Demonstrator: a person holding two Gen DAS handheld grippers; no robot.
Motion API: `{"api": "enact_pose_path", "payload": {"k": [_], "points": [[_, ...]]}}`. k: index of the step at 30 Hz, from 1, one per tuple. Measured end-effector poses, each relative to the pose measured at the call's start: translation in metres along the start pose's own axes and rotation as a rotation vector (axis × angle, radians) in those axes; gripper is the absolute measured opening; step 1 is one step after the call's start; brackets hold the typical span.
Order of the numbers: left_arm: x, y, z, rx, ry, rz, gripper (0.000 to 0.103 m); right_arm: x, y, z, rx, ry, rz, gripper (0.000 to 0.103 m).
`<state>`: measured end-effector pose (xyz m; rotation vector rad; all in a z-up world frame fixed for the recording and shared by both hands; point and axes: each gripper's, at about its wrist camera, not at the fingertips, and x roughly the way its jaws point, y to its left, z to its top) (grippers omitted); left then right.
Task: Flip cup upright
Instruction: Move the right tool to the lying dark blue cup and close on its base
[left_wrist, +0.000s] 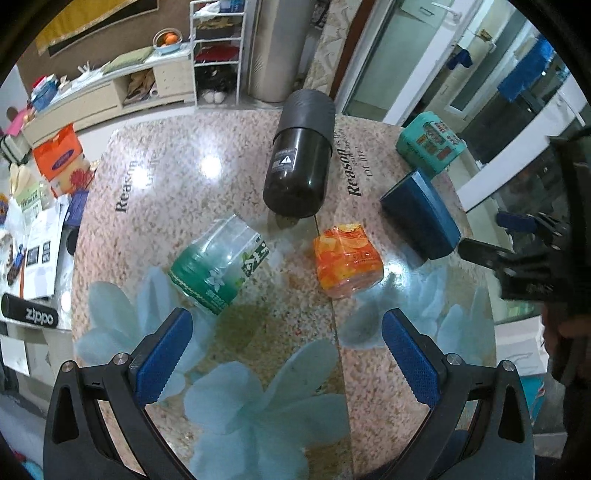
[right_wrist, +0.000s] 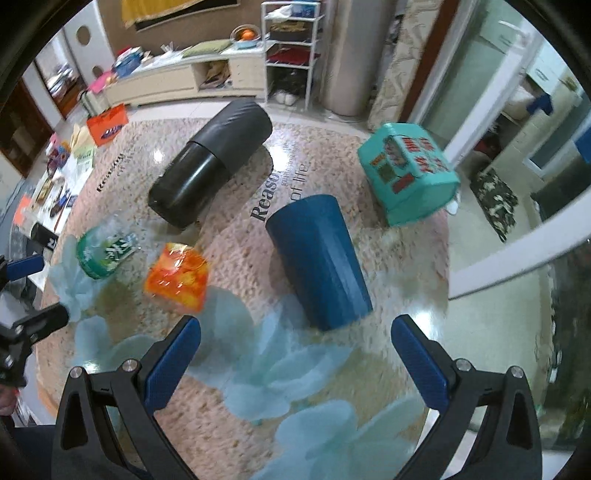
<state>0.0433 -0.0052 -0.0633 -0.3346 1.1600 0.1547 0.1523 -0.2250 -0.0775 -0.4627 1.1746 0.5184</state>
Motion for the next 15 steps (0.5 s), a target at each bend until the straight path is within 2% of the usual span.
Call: {"api": "enact_pose_path", "payload": {"k": [8, 15], "points": [[0.012, -0.005, -0.001, -0.051, 0.018, 0.023, 0.103, 0.052, -0.009, 0.021, -0.129, 0.08, 0.015, 0.103], [0.022, -0.006, -0.007, -0.053, 0.035, 0.036, 0.103, 0.084, -0.022, 0.028, -0.137, 0.145, 0.014, 0.103]]}}
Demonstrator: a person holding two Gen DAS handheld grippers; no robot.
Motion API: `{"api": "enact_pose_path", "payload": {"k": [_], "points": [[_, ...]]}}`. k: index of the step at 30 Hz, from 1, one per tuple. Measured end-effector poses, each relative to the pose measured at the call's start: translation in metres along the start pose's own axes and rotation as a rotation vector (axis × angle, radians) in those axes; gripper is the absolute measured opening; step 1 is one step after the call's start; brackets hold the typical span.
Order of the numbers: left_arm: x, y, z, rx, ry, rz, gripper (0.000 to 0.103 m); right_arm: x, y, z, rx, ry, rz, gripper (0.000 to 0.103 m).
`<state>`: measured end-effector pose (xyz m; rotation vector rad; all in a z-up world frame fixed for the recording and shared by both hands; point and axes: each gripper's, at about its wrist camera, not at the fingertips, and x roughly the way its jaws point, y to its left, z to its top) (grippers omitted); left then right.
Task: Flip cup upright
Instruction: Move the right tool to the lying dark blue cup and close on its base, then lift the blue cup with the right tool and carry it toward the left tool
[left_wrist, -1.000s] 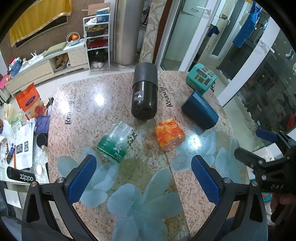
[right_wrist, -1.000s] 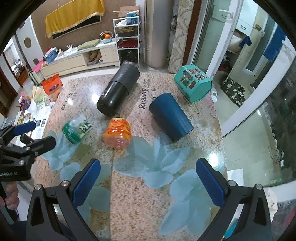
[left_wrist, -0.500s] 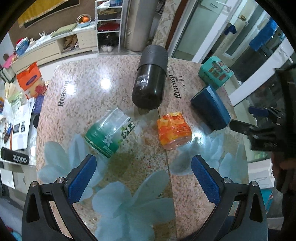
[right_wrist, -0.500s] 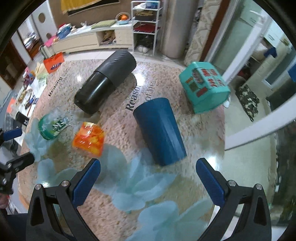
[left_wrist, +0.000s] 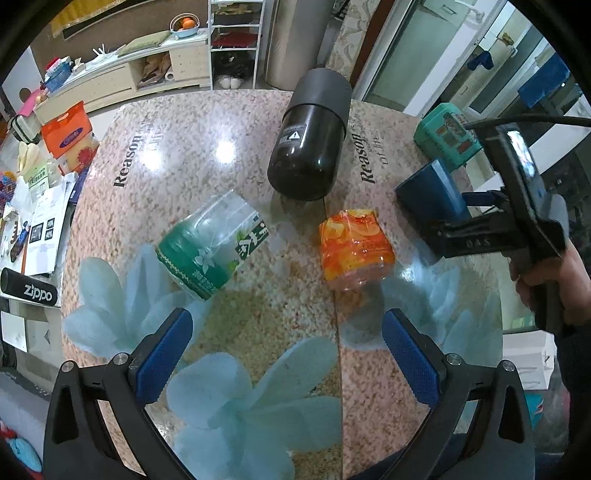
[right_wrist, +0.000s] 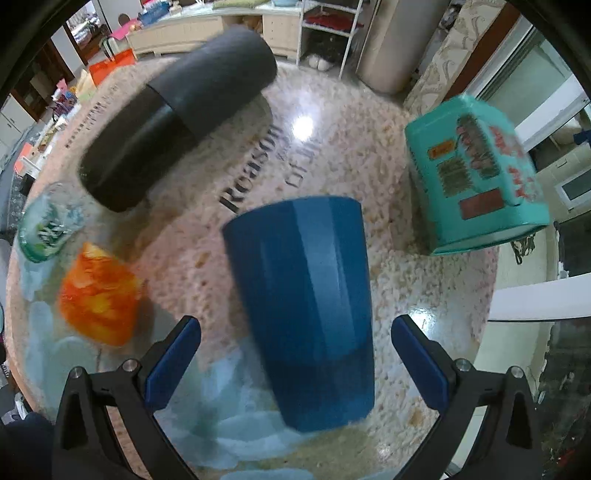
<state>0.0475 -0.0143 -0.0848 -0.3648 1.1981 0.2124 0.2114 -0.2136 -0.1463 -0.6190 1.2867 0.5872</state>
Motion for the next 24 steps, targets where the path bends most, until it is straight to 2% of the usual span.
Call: {"api": "enact_pose_path", "payload": {"k": [4, 5, 7, 8, 9, 15, 18, 24], "points": [[0.006, 0.001, -0.003, 0.008, 0.008, 0.011, 0.103, 0.005, -0.006, -0.001, 0.021, -0.001, 0.008, 0.103], [0.007, 0.001, -0.003, 0.012, 0.01, 0.014, 0.103, 0.005, -0.008, -0.002, 0.024, -0.002, 0.009, 0.1], [0.01, 0.002, -0.003, 0.017, 0.012, 0.018, 0.103, 0.007, -0.011, -0.004, 0.031, 0.004, 0.012, 0.085], [0.011, 0.002, -0.002, 0.019, 0.012, 0.018, 0.103, 0.008, -0.011, -0.005, 0.035, 0.007, 0.011, 0.073], [0.011, 0.002, -0.002, 0.019, 0.011, 0.017, 0.103, 0.008, -0.012, -0.006, 0.038, 0.01, 0.004, 0.07], [0.009, 0.008, -0.003, 0.033, 0.007, 0.022, 0.103, 0.005, -0.014, -0.019, 0.06, -0.002, 0.008, 0.066], [0.003, 0.011, -0.005, 0.046, 0.0, 0.017, 0.103, 0.009, -0.001, -0.02, 0.092, -0.013, 0.026, 0.066], [-0.008, 0.023, -0.014, 0.083, -0.019, -0.004, 0.103, -0.023, 0.017, -0.048, 0.171, -0.023, 0.049, 0.065]]}}
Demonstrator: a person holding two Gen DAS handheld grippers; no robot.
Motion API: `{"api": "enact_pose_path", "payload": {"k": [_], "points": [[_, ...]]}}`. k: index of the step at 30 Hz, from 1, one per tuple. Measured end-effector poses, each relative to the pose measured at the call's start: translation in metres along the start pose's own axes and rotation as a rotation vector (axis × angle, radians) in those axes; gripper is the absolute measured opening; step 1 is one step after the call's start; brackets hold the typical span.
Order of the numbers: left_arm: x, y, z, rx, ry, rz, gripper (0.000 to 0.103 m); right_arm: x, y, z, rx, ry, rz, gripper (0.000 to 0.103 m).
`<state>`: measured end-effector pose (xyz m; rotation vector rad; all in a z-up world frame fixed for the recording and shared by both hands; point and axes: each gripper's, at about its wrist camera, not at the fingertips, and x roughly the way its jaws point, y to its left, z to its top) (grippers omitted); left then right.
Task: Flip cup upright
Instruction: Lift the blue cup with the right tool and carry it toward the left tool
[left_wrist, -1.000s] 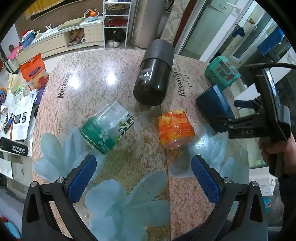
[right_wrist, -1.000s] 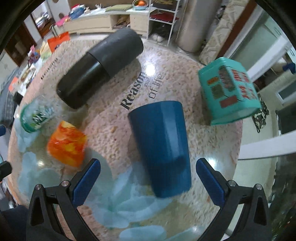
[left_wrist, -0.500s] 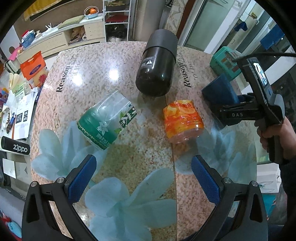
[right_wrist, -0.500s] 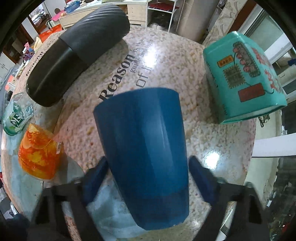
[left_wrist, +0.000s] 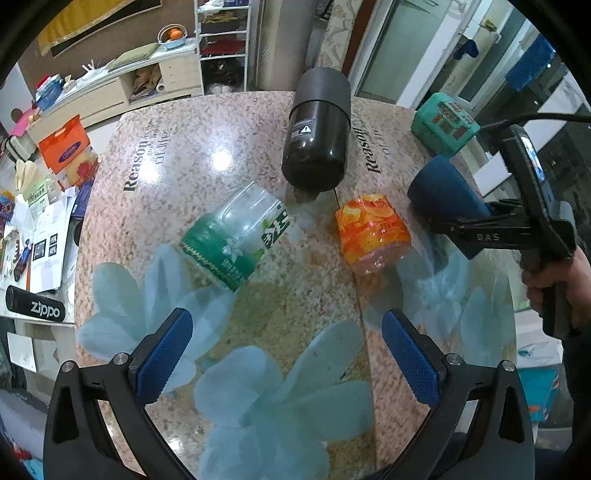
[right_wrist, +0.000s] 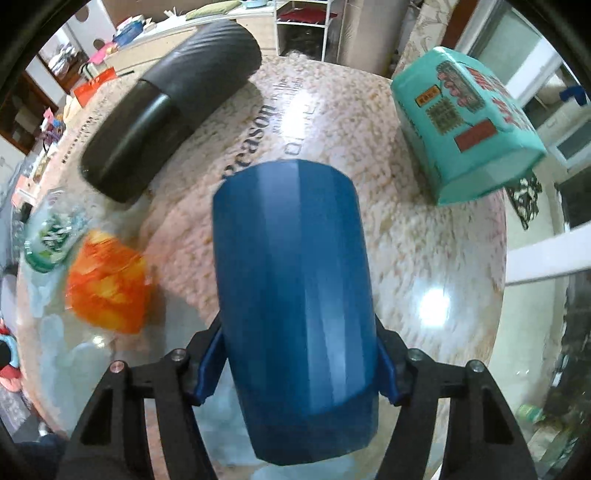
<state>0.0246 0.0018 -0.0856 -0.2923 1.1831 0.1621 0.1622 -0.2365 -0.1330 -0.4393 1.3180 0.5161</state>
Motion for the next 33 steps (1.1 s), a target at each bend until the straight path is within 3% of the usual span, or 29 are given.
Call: {"api": "enact_pose_path", "payload": {"k": [11, 23, 33], "points": [[-0.015, 0.013, -0.027, 0.053, -0.016, -0.065, 0.103, -0.053, 0.065, -0.082, 0.156, -0.016, 0.028, 0.065], [-0.009, 0.029, -0.057, 0.073, 0.035, -0.096, 0.103, -0.019, 0.119, -0.13, 0.2, 0.01, 0.039, 0.065], [-0.002, 0.037, -0.07, 0.071, 0.064, -0.094, 0.103, 0.001, 0.145, -0.138, 0.202, 0.068, 0.042, 0.065]]}}
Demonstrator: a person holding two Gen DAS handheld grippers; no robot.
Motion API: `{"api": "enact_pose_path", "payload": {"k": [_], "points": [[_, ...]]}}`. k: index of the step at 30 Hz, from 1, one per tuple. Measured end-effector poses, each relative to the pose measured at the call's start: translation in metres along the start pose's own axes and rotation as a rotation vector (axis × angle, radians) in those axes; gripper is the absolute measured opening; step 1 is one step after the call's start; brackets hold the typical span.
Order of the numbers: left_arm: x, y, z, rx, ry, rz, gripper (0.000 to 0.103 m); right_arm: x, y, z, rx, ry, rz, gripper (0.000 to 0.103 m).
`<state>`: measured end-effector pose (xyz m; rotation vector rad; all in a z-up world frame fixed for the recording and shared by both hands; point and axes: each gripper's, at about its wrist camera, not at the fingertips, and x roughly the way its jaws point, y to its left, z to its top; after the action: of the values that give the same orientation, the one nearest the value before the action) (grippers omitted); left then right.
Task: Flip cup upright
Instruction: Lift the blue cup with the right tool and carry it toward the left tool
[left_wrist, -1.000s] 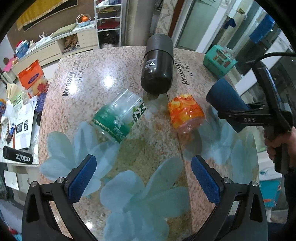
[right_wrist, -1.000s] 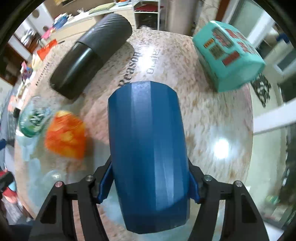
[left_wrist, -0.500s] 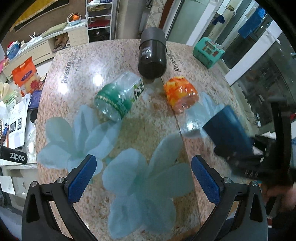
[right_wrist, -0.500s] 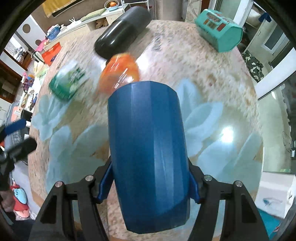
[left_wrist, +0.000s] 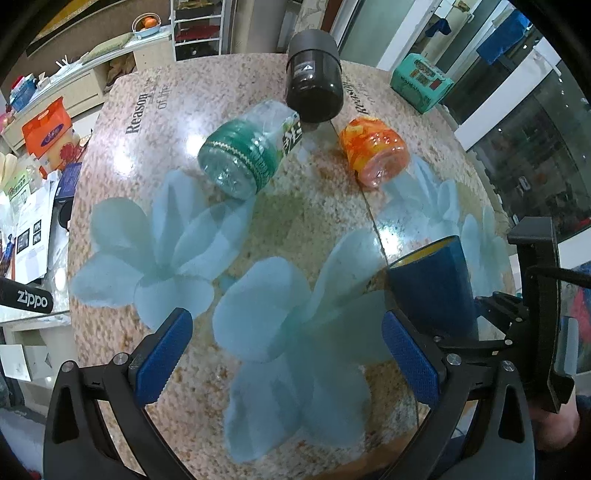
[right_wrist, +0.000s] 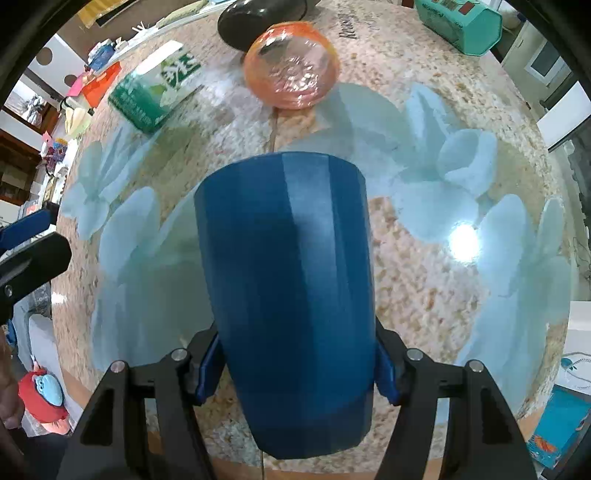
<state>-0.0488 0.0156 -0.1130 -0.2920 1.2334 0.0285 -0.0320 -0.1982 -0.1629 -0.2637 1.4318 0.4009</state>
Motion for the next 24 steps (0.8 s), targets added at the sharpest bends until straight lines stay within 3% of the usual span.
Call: {"api": "enact_pose_path", "payload": {"k": [7, 11, 12, 24], "points": [[-0.001, 0.003, -0.002, -0.009, 0.001, 0.003, 0.103, 0.012, 0.017, 0.003, 0.006, -0.01, -0.009, 0.065], [-0.004, 0.002, -0.002, -0.022, 0.0, 0.004, 0.103, -0.002, 0.009, 0.012, -0.02, -0.032, -0.045, 0.097], [-0.005, 0.002, -0.002, -0.026, 0.0, 0.001, 0.103, -0.006, 0.007, 0.014, -0.02, -0.038, -0.043, 0.1], [-0.021, -0.012, -0.003, -0.082, 0.027, -0.073, 0.103, -0.047, -0.028, 0.019, -0.02, -0.027, 0.047, 0.103]]}}
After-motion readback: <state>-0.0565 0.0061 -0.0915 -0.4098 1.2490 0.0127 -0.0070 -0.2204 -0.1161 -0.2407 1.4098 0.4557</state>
